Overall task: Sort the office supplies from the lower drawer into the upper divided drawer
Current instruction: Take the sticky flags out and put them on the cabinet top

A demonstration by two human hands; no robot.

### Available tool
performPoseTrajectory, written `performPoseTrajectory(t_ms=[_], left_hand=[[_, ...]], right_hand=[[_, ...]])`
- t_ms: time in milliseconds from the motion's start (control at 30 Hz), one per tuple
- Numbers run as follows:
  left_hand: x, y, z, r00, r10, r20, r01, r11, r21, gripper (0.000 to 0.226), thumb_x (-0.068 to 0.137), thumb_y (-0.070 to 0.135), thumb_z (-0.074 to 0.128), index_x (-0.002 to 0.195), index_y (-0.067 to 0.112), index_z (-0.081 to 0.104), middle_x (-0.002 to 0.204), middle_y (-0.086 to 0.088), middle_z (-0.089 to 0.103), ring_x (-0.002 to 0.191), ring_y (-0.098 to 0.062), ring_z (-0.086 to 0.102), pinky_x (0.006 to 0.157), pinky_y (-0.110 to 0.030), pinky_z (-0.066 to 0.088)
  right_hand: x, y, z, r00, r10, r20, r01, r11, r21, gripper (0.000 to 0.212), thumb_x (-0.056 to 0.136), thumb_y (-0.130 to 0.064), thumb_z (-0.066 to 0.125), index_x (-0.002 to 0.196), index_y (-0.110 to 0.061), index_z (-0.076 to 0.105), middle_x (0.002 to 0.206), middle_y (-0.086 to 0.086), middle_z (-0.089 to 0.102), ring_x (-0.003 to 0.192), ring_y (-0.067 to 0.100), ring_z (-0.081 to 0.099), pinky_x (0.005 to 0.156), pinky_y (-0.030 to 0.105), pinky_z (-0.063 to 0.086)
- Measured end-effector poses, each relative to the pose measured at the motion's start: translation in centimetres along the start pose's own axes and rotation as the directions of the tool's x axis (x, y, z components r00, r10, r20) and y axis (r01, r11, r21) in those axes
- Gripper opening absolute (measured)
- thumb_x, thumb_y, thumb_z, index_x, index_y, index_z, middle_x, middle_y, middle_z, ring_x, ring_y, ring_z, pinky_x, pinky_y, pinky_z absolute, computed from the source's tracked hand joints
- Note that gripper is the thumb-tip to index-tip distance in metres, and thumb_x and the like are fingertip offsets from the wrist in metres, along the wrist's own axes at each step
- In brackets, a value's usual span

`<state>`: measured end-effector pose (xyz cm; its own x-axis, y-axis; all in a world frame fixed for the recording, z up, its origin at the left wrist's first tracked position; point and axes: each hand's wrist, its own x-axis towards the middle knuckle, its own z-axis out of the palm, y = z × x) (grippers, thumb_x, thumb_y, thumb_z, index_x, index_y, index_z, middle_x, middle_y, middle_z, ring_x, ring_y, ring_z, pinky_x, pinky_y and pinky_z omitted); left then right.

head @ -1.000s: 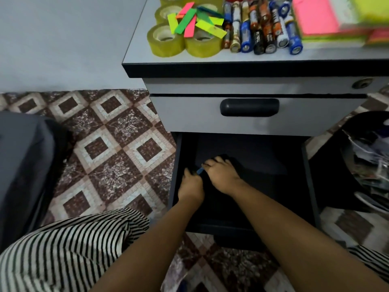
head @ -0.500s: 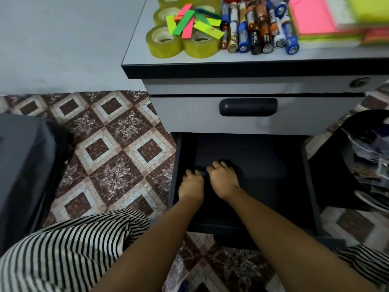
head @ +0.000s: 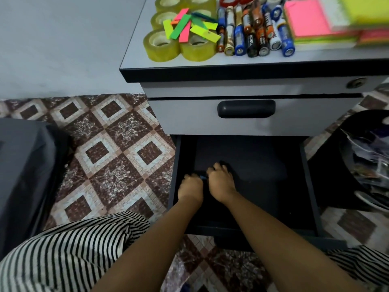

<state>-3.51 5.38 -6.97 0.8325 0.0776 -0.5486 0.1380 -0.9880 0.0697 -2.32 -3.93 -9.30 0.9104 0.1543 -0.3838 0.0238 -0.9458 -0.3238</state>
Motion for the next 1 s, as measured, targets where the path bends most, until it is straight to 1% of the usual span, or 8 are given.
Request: performPoseTrajectory(t_ms=[200,333,467,600,700,833,900,1000], left_hand=[[0.6,0.0,-0.5,0.997,-0.006,0.071,0.018,0.987,-0.158,0.042,0.091,-0.001,0.044,0.132,-0.007,0.033,0.134,-0.026,0.042,0.123,-0.036,0.048,0.1,-0.038,0.042],[0.8,-0.8,-0.3,0.998,0.005,0.064,0.012,0.967,-0.254,0.028,0.09,0.0,0.045,0.114,-0.009,0.056,0.118,-0.025,0.06,0.111,-0.035,0.058,0.091,-0.034,0.046],[0.9,-0.9,-0.8,0.997,-0.018,0.08,0.043,0.948,-0.315,0.025,0.091,0.007,0.05,0.107,-0.006,0.064,0.114,-0.021,0.064,0.109,-0.032,0.059,0.089,-0.031,0.046],[0.9,-0.9,-0.9,0.995,-0.018,0.1,0.06,0.904,-0.424,0.02,0.091,0.005,0.05,0.1,-0.002,0.066,0.104,-0.019,0.066,0.103,-0.03,0.061,0.088,-0.032,0.046],[1.2,-0.9,-0.6,0.983,-0.074,0.167,0.17,0.708,-0.686,0.021,0.087,0.001,0.059,0.068,0.007,0.054,0.069,-0.012,0.055,0.073,-0.027,0.058,0.075,-0.037,0.054],[0.5,0.1,-1.2,0.947,-0.068,0.314,0.321,0.195,-0.927,0.023,0.087,-0.011,0.055,0.073,0.005,0.047,0.071,-0.013,0.052,0.062,-0.021,0.054,0.041,-0.022,0.05],[0.3,0.2,-1.6,0.943,-0.055,0.327,0.331,0.092,-0.939,0.021,0.088,-0.012,0.053,0.076,0.004,0.049,0.072,-0.014,0.054,0.062,-0.021,0.055,0.039,-0.021,0.05],[0.3,0.1,-1.6,0.939,-0.044,0.342,0.344,0.062,-0.937,0.017,0.089,-0.008,0.054,0.078,0.005,0.051,0.073,-0.013,0.057,0.064,-0.02,0.056,0.052,-0.026,0.052]], right_hand=[[-0.5,0.3,0.2,1.0,0.01,-0.005,-0.01,1.0,0.02,0.032,0.09,0.0,0.044,0.121,-0.006,0.046,0.122,0.017,0.053,0.111,0.033,0.05,0.088,0.038,0.042],[-0.9,0.9,0.4,0.998,0.044,0.045,-0.052,0.977,0.209,0.027,0.092,-0.002,0.044,0.116,-0.005,0.053,0.112,0.015,0.06,0.103,0.031,0.058,0.084,0.034,0.048],[-1.2,1.2,0.3,0.981,0.194,0.028,-0.18,0.834,0.522,0.018,0.093,-0.013,0.054,0.1,-0.004,0.068,0.104,0.013,0.068,0.098,0.025,0.062,0.078,0.026,0.047],[-1.6,1.3,-0.5,0.968,0.211,0.135,-0.244,0.684,0.687,0.02,0.091,-0.011,0.057,0.101,0.001,0.068,0.093,0.014,0.065,0.08,0.019,0.06,0.07,0.027,0.047],[-1.8,1.5,-1.1,0.94,0.235,0.246,-0.335,0.509,0.793,0.019,0.089,-0.01,0.06,0.106,-0.002,0.065,0.098,0.013,0.061,0.086,0.018,0.056,0.072,0.031,0.048],[-2.0,1.6,-1.4,0.894,0.183,0.409,-0.447,0.318,0.836,0.022,0.089,-0.01,0.061,0.111,-0.006,0.059,0.1,0.012,0.061,0.091,0.021,0.058,0.076,0.036,0.051],[-2.1,1.7,-1.3,0.885,0.154,0.439,-0.464,0.228,0.856,0.019,0.09,-0.008,0.06,0.108,-0.008,0.058,0.09,0.008,0.061,0.079,0.016,0.059,0.069,0.031,0.051],[-2.1,1.6,-0.8,0.891,0.181,0.416,-0.447,0.2,0.872,0.008,0.089,-0.007,0.061,0.091,-0.013,0.056,0.081,0.005,0.059,0.068,0.013,0.059,0.061,0.024,0.049]])
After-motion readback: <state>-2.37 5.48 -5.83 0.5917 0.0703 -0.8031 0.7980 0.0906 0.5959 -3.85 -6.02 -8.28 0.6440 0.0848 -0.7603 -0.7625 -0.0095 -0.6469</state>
